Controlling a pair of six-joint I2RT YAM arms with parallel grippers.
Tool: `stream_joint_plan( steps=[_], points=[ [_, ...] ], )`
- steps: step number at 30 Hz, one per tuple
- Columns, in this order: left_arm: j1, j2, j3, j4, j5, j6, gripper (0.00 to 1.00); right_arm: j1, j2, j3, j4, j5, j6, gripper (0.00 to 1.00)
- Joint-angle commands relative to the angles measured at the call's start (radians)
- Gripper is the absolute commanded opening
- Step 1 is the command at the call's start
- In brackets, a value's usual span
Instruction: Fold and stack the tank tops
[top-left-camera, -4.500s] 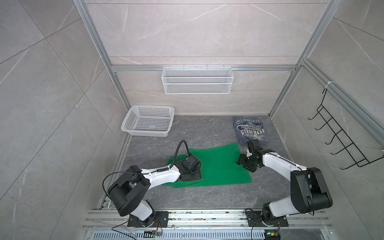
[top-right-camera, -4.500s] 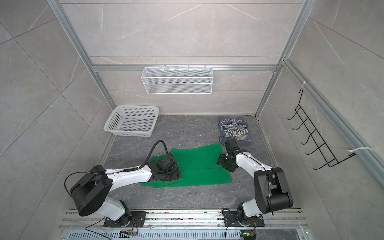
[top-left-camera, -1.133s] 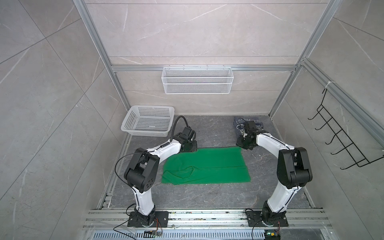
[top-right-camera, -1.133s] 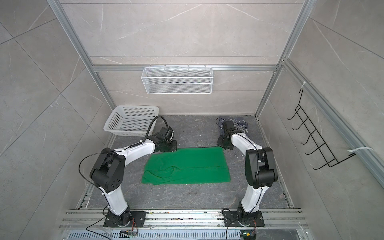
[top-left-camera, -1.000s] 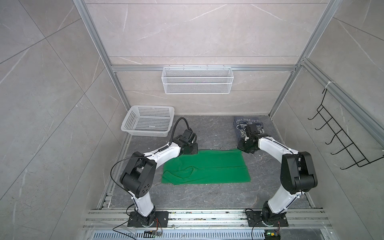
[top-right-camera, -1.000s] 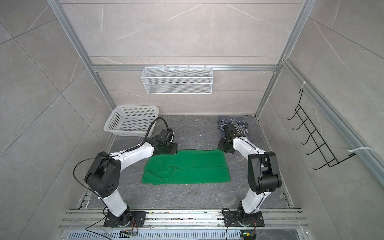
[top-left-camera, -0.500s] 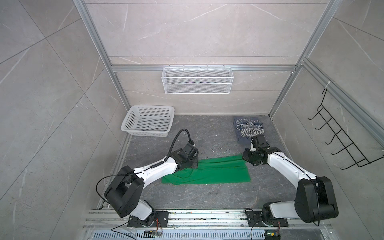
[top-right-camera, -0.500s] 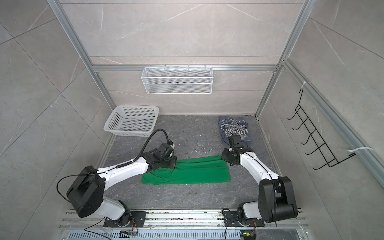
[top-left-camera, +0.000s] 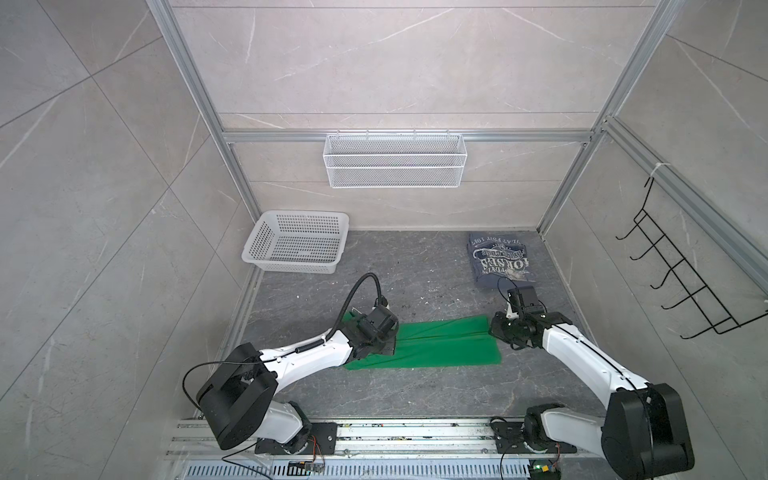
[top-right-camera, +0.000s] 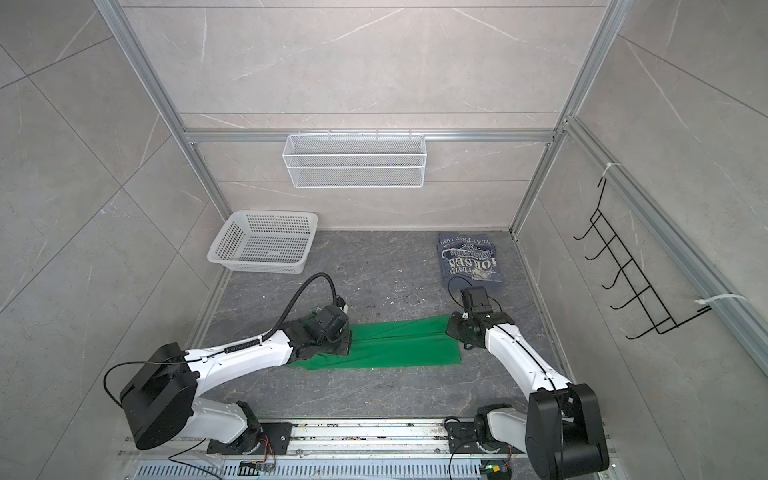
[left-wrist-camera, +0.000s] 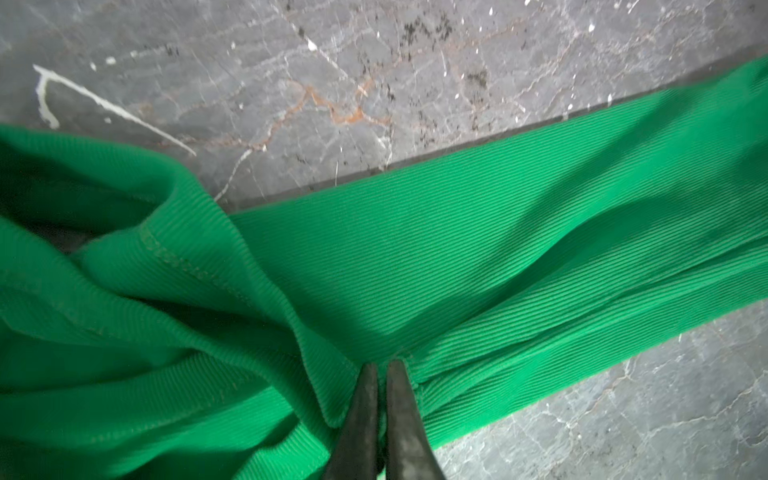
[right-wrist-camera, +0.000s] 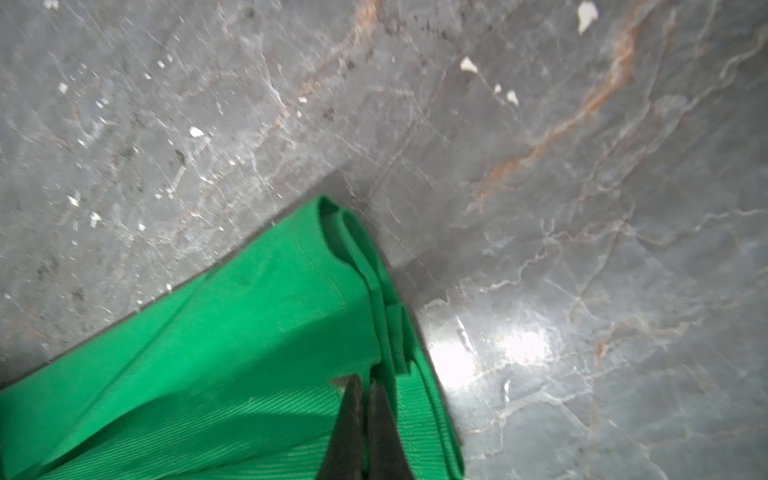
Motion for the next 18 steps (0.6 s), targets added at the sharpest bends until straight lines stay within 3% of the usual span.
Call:
stream_joint_plan(
  steps=[1, 2, 5, 8, 13, 15, 18],
  points=[
    [-0.011, -0.011, -0.026, -0.002, -0.018, -0.051, 0.12, 0.004, -0.020, -0.047, -0.023, 0.008, 0.035, 0.00],
    [-0.013, -0.006, -0.029, -0.001, -0.013, -0.057, 0.19, 0.003, -0.016, -0.058, -0.018, 0.002, 0.043, 0.02],
    [-0.014, -0.024, -0.029, 0.003, 0.002, -0.060, 0.32, 0.004, -0.004, -0.067, -0.011, -0.017, 0.050, 0.33],
    [-0.012, -0.096, 0.003, -0.046, -0.022, -0.048, 0.47, 0.004, -0.039, -0.023, -0.065, 0.019, 0.043, 0.52],
    [0.030, -0.218, 0.115, -0.207, -0.132, 0.006, 0.60, 0.009, -0.117, 0.071, -0.111, 0.014, 0.012, 0.61],
    [0.112, -0.230, 0.146, -0.274, -0.152, -0.004, 0.64, 0.024, -0.113, 0.089, -0.091, -0.020, 0.013, 0.61],
    [0.300, -0.201, 0.170, -0.341, -0.085, -0.039, 0.65, 0.074, -0.069, 0.108, -0.072, -0.016, 0.026, 0.61]
  ],
)
